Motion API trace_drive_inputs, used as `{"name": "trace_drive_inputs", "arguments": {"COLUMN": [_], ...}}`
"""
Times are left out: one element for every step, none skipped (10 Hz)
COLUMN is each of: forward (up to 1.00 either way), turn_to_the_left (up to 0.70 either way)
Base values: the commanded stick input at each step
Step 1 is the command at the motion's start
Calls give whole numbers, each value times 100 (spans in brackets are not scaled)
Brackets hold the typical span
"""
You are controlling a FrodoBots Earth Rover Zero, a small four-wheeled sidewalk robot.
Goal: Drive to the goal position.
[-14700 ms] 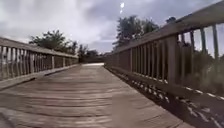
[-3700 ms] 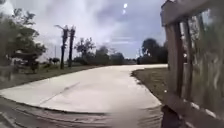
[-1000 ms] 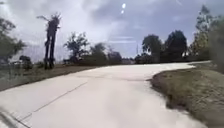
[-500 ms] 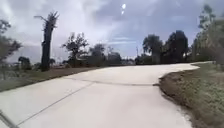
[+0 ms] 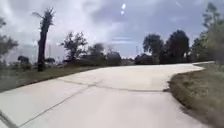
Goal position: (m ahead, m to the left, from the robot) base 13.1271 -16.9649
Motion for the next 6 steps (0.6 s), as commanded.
{"name": "trace_drive_inputs", "arguments": {"forward": [85, 85, 85, 85, 85, 85], "turn_to_the_left": [-34, -34, -34, -34, -34, -34]}}
